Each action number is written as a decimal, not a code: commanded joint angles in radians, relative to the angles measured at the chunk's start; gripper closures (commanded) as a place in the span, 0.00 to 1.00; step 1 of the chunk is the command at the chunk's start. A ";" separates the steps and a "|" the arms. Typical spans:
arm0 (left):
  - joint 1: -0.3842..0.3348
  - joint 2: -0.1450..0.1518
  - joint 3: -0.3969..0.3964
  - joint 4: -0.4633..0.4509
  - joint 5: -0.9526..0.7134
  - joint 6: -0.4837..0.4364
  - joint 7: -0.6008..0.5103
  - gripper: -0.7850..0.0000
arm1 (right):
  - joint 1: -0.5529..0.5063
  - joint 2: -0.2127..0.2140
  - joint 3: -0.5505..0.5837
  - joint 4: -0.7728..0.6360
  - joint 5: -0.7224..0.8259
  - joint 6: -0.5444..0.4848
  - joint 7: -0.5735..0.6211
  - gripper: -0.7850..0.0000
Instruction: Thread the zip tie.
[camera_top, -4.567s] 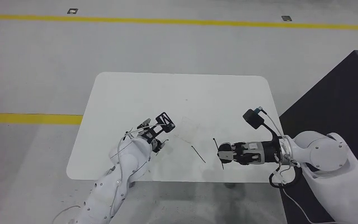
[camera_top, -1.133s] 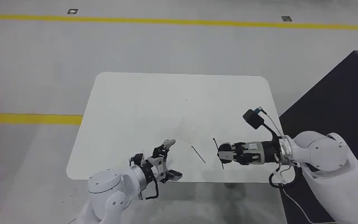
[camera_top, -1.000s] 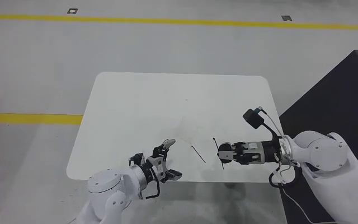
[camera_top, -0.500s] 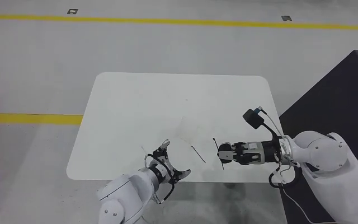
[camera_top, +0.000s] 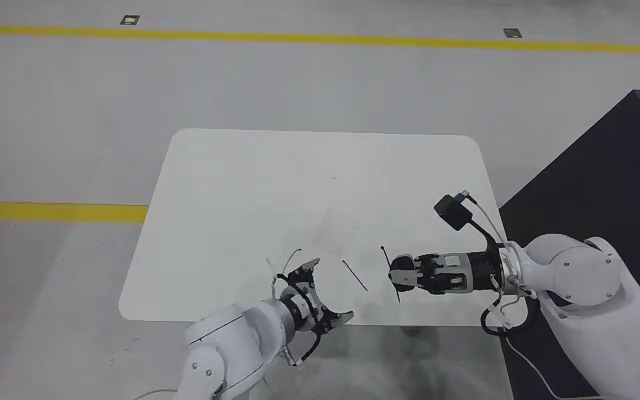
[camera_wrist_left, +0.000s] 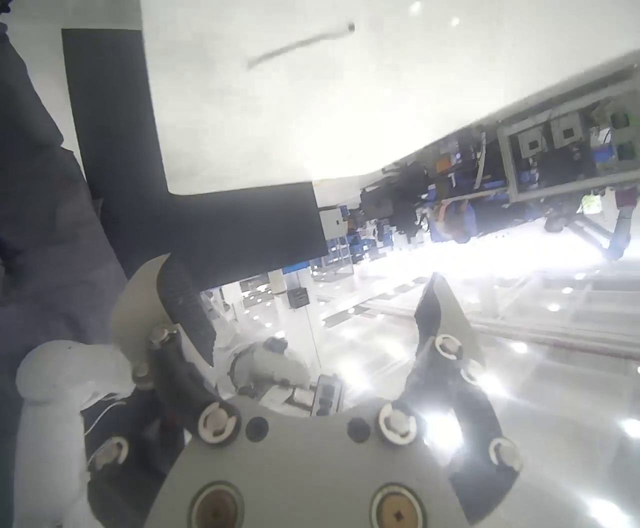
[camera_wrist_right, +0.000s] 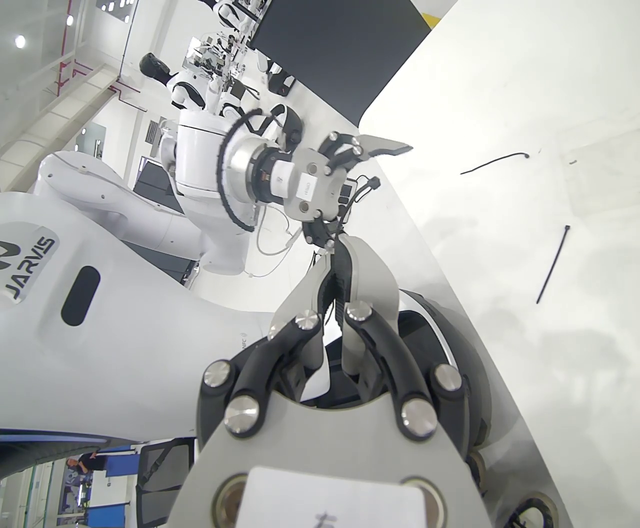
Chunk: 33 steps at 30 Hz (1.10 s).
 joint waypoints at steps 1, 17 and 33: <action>-0.047 -0.012 0.036 0.047 0.000 -0.179 0.065 0.00 | 0.000 0.000 0.000 0.000 0.000 0.000 0.000 1.00; -0.304 -0.072 0.191 0.287 0.190 -0.629 0.327 0.00 | 0.000 0.000 0.000 0.000 0.000 0.000 0.000 1.00; -0.469 -0.102 0.195 0.544 0.184 -0.597 0.451 0.00 | 0.000 0.000 0.000 0.000 0.000 0.000 0.000 1.00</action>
